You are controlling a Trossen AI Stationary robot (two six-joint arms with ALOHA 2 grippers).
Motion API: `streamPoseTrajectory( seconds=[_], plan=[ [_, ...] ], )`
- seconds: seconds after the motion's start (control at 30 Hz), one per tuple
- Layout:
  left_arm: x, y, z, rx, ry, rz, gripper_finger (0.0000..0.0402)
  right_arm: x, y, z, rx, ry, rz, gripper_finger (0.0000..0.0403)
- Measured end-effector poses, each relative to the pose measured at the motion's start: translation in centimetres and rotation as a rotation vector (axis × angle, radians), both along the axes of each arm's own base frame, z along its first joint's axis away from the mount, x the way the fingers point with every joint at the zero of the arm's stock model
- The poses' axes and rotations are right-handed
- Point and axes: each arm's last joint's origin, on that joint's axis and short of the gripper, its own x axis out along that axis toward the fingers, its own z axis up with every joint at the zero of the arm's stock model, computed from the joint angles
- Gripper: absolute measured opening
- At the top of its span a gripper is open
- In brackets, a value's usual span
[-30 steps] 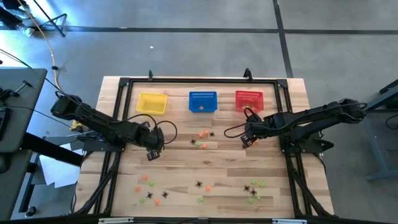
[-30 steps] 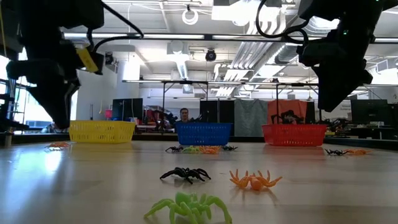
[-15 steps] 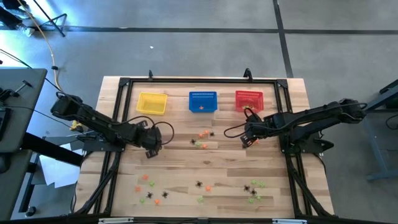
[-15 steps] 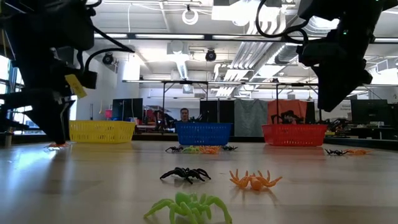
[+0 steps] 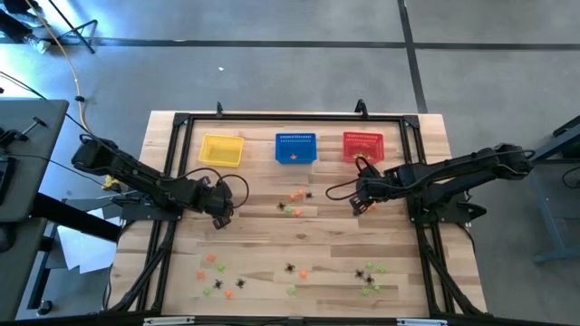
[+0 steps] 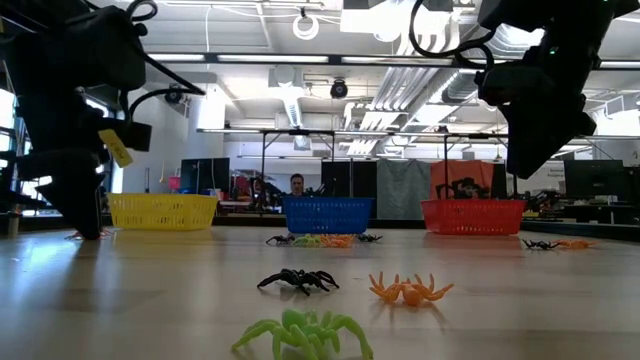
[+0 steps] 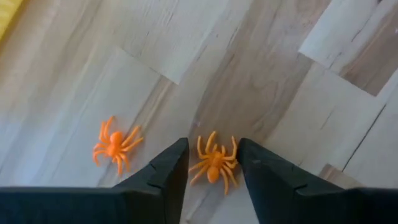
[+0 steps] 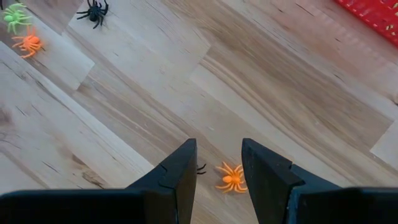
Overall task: Sort Halloween decoration
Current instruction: Put the orange spider toy into the blue basket
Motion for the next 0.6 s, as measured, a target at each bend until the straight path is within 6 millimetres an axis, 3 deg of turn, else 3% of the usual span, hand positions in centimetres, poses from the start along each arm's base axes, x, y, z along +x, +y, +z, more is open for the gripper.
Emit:
streamPoseTrajectory(
  seconds=[0.27, 0.6],
  plan=[
    [0.1, -0.1, -0.1, -0.047, -0.013, 0.045, 0.0012, 0.0, 0.0, 0.0, 0.000, -0.002, 0.000, 0.0123],
    [1.3, -0.5, 1.3, -0.077, -0.026, 0.019, 0.0001, 0.0, 0.0, 0.0, 0.000, -0.003, 0.000, 0.0123]
  ],
)
